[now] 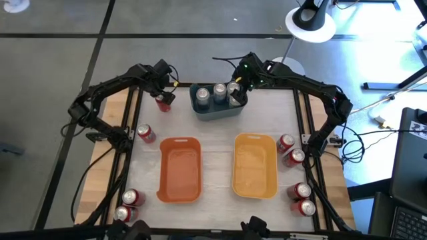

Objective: Sort soda cans
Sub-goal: Put the top left red-black soda can into the orange bin

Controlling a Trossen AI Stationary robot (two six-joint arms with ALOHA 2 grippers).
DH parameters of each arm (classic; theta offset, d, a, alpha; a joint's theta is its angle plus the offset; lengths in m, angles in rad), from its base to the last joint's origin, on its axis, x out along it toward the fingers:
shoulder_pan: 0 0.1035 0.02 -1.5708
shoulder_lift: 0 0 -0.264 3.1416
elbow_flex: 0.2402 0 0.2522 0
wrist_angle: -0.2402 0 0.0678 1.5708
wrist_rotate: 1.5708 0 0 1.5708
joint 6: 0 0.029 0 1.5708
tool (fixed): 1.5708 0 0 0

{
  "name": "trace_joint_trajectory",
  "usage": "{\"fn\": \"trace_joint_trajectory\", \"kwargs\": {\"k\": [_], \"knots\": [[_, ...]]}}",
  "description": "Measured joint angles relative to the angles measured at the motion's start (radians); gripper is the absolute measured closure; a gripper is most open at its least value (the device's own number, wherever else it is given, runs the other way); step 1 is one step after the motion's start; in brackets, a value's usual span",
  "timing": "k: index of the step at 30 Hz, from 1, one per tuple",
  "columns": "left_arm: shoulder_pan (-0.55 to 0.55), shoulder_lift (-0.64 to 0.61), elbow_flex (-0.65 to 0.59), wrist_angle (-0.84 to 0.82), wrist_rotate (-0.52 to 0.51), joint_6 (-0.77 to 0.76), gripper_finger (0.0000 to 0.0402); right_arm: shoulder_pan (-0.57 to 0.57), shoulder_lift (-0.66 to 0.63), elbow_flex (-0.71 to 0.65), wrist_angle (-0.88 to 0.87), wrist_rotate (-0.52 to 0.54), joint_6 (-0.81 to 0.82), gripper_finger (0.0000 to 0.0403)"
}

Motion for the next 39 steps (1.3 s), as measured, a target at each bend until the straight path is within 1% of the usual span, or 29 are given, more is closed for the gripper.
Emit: {"fn": "trace_joint_trajectory", "kwargs": {"k": [4, 9, 16, 29, 31, 35, 39], "knots": [[0.002, 0.006, -0.032, 0.055, 0.021, -0.01, 0.0066, 0.0, 0.0, 0.0, 0.0, 0.0, 0.0, 0.0047], [0.004, 0.027, -0.051, 0.057, 0.038, -0.015, 0.0066, 0.0, 0.0, 0.0, -0.001, -0.002, 0.0, 0.0047], [0.004, 0.029, -0.09, 0.103, 0.044, -0.014, 0.0066, 0.0, 0.0, 0.0, -0.001, -0.003, -0.001, 0.0047], [0.004, 0.029, -0.101, 0.123, 0.048, 0.003, 0.0067, 0.0, 0.0, 0.0, -0.001, -0.003, -0.001, 0.0047], [0.004, 0.029, -0.101, 0.123, 0.047, 0.003, 0.0074, 0.0, 0.0, 0.0, -0.001, -0.003, -0.001, 0.0047], [0.004, 0.029, -0.101, 0.123, 0.047, 0.003, 0.0102, 0.0, 0.0, 0.0, -0.001, -0.003, -0.002, 0.0047], [0.0, 0.029, -0.101, 0.123, 0.046, 0.008, 0.0105, 0.0, 0.0, 0.0, -0.001, -0.003, -0.001, 0.0047]]}}
